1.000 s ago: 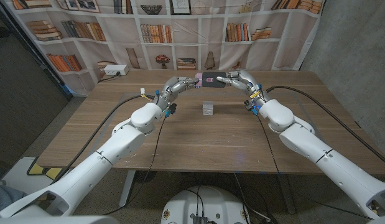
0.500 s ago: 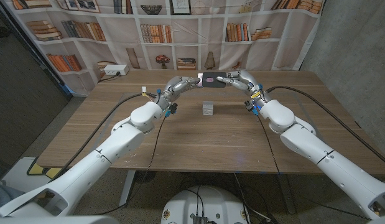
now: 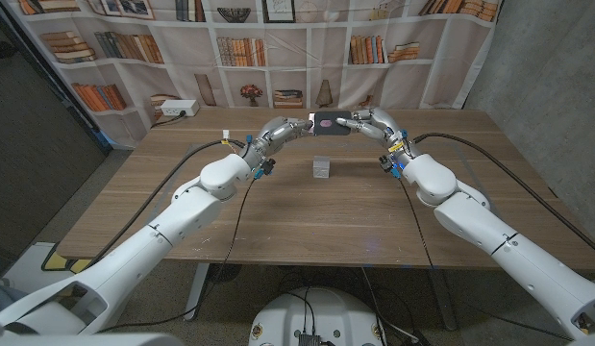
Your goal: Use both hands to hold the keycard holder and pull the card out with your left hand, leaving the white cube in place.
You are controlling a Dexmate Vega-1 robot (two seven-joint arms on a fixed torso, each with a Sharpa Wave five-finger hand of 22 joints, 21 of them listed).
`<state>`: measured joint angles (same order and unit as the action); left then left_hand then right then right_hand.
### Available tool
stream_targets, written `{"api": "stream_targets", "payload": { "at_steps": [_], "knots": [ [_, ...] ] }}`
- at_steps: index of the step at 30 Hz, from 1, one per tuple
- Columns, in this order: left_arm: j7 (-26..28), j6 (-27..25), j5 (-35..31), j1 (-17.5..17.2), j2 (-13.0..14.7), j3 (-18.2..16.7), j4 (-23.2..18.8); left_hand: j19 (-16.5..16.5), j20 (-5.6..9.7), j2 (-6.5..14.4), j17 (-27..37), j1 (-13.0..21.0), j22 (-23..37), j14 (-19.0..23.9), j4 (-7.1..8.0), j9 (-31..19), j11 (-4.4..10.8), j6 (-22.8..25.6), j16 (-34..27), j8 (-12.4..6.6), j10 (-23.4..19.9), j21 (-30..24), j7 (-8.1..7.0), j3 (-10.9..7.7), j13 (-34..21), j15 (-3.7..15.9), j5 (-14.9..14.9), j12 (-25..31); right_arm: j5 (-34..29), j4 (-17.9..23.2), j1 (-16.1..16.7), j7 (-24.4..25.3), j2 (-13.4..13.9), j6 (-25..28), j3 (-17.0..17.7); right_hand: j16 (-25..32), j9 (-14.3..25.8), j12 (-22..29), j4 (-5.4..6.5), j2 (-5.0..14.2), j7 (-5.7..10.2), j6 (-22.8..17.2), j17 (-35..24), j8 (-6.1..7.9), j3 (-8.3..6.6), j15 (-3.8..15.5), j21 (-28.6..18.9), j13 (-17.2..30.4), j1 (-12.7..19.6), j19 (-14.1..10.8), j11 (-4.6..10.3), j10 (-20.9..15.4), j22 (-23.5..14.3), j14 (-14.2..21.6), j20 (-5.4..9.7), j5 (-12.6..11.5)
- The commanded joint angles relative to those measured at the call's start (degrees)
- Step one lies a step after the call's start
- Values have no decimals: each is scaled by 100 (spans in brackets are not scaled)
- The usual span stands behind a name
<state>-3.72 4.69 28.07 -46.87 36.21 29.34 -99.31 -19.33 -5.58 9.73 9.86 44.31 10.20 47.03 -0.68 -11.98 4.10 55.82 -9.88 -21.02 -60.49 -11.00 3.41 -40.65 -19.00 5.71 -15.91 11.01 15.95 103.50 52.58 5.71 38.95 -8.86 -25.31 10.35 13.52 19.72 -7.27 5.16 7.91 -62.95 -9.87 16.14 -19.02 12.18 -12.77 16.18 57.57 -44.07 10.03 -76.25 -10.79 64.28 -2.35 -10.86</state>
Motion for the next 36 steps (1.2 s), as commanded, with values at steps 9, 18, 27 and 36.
{"api": "stream_targets", "payload": {
  "at_steps": [9, 18, 27, 36],
  "knots": [
    [-1012, 456, 348, 221, -47, 82, 550, 224, -162, -43, 6, -391, 20, -442, 197, 22, -129, -352, 9, 242, 494, -3, 119, -280, 180, -90, -295, -50, 45, -77, -42, -23, -18, 5, 9, 0, 12, 36, 2, 39, 23, -55, -14, 61, 4, 47, 9, 28, 4, -20, 10, -32, -12, 7, -48, -23],
    [-1111, 445, 421, 234, -47, 80, 590, 296, -210, -49, 5, -495, 22, -570, 233, 31, -209, -437, -4, 333, 660, -9, 133, -360, 247, -122, -398, -48, 36, -107, -34, 8, -11, -37, 38, -1, 10, 36, 5, 42, 19, -60, -14, 66, -1, 46, 7, 38, -3, -26, 8, -26, -12, 6, -47, -23],
    [-1132, 393, 423, 221, 1, 81, 585, 294, -210, -61, 2, -548, 21, -589, 241, 33, -203, -481, -16, 381, 662, -24, 107, -401, 284, -131, -451, -20, 10, -73, -29, 55, 18, -20, 82, -8, 12, 35, 2, 39, 17, -51, -11, 68, -7, 48, 16, 46, -6, -5, -6, -17, -12, -12, -36, -22],
    [-1231, 396, 458, 260, -12, 100, 634, 318, -238, -81, -2, -628, 22, -650, 245, 34, -265, -581, -17, 468, 798, -34, 104, -458, 338, -169, -521, -32, 27, -85, -36, 70, 6, 10, 90, 25, 19, 23, -40, 41, 14, -53, -29, 77, -22, 95, 6, -13, 57, -31, 25, -79, -12, 40, -9, -27]
  ]
}}
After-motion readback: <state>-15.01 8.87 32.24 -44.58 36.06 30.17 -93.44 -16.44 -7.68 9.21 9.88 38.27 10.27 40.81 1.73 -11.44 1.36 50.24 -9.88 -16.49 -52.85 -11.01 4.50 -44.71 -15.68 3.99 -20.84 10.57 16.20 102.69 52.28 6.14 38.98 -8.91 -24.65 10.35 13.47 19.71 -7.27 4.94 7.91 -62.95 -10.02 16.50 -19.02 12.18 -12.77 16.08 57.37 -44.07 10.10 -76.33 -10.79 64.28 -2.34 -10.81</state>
